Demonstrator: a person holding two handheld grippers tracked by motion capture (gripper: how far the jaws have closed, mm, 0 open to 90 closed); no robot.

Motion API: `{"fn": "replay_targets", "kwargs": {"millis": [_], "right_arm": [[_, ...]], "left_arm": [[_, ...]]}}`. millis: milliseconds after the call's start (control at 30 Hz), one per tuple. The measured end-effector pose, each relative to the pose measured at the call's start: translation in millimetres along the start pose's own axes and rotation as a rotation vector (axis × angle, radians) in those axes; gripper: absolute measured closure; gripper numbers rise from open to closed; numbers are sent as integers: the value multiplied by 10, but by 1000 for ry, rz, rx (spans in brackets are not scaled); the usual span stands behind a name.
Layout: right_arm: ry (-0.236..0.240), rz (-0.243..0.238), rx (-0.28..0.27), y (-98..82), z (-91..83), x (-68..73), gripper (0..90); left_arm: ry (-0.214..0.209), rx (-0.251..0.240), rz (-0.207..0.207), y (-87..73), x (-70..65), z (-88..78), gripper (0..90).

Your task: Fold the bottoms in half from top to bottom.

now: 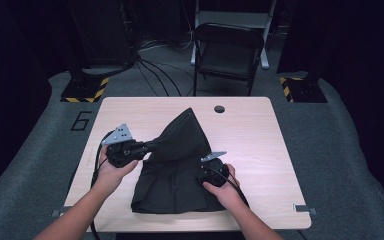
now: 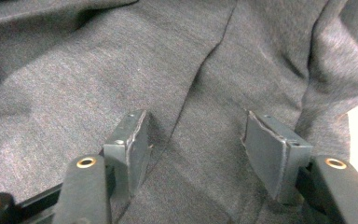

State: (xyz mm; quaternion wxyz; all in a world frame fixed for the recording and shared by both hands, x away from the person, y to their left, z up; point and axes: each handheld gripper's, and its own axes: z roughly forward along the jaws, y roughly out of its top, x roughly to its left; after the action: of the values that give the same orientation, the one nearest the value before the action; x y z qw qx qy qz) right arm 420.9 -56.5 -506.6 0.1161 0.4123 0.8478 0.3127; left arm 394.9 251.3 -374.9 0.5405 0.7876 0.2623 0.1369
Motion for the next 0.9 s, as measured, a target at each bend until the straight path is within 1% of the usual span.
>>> {"fn": "replay_targets", "kwargs": {"millis": [33, 67, 133, 200, 300, 333, 367, 400, 433, 467, 500, 600, 633, 667, 733, 800, 833, 867, 900], "right_arm": [[15, 17, 1, -3, 1, -19, 380], [14, 27, -1, -7, 3, -35, 380], [26, 28, -3, -14, -1, -40, 380], [17, 23, -10, -22, 0, -33, 379], [10, 27, -21, -33, 0, -32, 376], [17, 29, -20, -33, -5, -31, 374], [17, 27, -17, -33, -12, -35, 374], [27, 28, -18, -33, -28, -37, 375], [29, 27, -21, -34, -41, -36, 377], [24, 32, -27, -36, -65, -23, 381], [21, 24, -40, -37, -77, -14, 384], [2, -8, -23, -38, -102, -4, 389], [-2, 6, -24, -43, -106, -6, 390], [7, 15, -26, -46, -115, -16, 391], [15, 33, -29, -52, -142, -39, 391], [22, 34, -38, -54, -193, -68, 390], [19, 40, -52, -54, -220, -79, 390], [21, 36, -57, -53, -252, -97, 391], [23, 42, -62, -48, -286, -110, 391]], "left_arm": [[2, 1, 2, -17, -10, -18, 845], [-2, 3, 1, -36, -20, -40, 845], [-4, 4, 3, -76, -47, -78, 845], [-3, 9, 4, -123, -73, -114, 845], [-9, 10, -10, -211, -105, -150, 845], [-9, 3, -20, -235, -118, -151, 845], [-9, 4, -24, -270, -132, -161, 845], [-14, 6, -30, -291, -142, -168, 845], [-19, 6, -38, -325, -157, -180, 845], [-22, 7, -37, -352, -169, -188, 845], [-25, 5, -42, -381, -184, -192, 845], [-29, 16, -44, -452, -220, -205, 845], [-30, 22, -42, -471, -230, -205, 845], [-28, 28, -37, -489, -241, -204, 844], [-30, 35, -43, -526, -264, -204, 845], [-37, 44, -45, -567, -282, -204, 844], [-42, 50, -51, -589, -291, -207, 845], [-41, 51, -54, -615, -302, -207, 845], [-42, 56, -57, -641, -312, -208, 844]]}}
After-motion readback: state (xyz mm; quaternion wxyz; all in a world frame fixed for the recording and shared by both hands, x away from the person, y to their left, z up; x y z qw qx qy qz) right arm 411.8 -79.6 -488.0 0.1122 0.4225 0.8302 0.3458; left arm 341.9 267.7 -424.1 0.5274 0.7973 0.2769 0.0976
